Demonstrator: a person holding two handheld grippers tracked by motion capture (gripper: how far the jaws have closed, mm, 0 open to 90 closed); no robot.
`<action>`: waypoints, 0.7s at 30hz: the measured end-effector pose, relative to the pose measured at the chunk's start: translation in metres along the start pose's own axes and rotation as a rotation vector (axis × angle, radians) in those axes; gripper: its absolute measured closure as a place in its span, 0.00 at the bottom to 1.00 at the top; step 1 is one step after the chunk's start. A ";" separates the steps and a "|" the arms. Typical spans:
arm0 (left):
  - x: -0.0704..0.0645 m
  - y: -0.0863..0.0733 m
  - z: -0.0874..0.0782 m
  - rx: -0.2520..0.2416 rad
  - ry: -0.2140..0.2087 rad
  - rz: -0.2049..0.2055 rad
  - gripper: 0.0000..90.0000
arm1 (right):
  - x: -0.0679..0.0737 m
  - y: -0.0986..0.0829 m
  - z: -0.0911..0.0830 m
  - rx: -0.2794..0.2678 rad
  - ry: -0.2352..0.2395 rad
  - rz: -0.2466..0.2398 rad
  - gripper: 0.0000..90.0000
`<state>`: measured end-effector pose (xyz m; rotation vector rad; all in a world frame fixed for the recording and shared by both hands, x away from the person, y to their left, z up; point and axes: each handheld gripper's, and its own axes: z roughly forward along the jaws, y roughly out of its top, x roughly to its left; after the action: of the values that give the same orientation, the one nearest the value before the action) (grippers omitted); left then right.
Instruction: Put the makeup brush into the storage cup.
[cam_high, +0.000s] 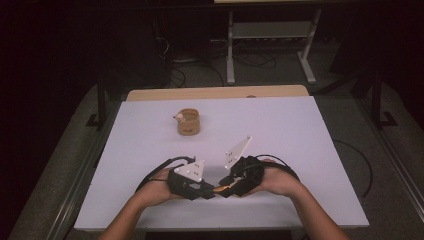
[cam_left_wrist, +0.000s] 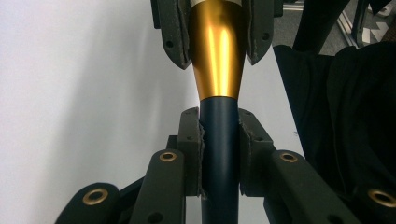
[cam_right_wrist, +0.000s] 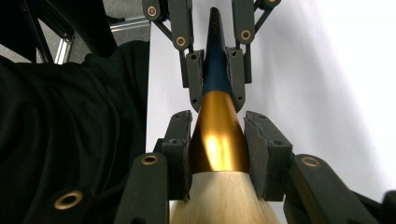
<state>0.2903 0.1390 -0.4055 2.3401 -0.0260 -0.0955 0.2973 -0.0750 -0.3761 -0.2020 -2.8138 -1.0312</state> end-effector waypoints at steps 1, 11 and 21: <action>0.000 0.000 0.000 0.001 0.004 0.003 0.82 | 0.000 0.000 0.000 0.000 0.001 0.002 0.69; 0.002 -0.002 -0.003 -0.016 0.008 -0.020 0.83 | -0.005 -0.004 -0.010 -0.065 -0.033 0.041 0.43; 0.004 -0.004 -0.008 -0.046 0.089 -0.069 0.83 | -0.008 -0.009 -0.034 -0.217 -0.134 0.148 0.18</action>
<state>0.2945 0.1473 -0.4035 2.2973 0.0999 -0.0256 0.3062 -0.1042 -0.3576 -0.5125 -2.7453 -1.3311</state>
